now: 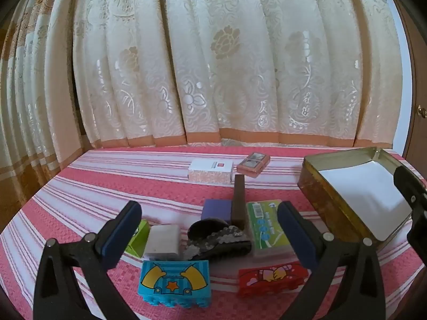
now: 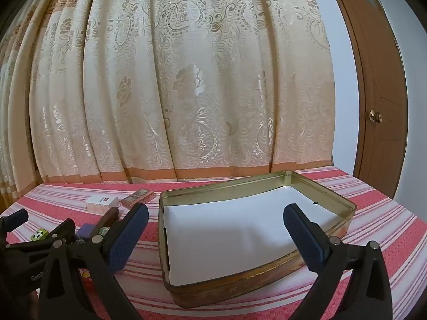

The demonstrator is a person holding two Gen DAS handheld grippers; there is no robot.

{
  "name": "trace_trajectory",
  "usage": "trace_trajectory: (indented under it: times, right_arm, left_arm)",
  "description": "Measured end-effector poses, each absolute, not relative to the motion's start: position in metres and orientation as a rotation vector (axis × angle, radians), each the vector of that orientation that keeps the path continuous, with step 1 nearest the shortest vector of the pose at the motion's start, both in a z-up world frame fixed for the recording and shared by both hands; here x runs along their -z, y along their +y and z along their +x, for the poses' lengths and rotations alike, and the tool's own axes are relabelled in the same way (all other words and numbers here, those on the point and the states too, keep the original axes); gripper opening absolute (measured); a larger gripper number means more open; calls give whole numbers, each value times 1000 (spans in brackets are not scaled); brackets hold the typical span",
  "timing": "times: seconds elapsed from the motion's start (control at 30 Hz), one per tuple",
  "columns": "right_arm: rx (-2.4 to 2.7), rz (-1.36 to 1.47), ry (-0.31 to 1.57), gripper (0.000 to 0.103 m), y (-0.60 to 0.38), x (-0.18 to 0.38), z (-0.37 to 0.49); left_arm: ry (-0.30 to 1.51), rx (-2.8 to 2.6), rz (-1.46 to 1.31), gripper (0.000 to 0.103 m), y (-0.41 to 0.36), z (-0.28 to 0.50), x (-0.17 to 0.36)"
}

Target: Organize rigid objects

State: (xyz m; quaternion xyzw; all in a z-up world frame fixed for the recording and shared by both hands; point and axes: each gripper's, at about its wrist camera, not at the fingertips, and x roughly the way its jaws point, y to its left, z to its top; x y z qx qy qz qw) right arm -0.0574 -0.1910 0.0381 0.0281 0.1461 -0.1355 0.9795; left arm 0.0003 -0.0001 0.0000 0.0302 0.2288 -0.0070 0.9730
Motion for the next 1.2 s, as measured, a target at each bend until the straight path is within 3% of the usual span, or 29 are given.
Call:
trace_trajectory:
  times: [1.2]
  right_arm:
    - [274, 65, 300, 102, -191, -36, -58]
  left_arm:
    - [442, 21, 48, 103, -1, -3, -2]
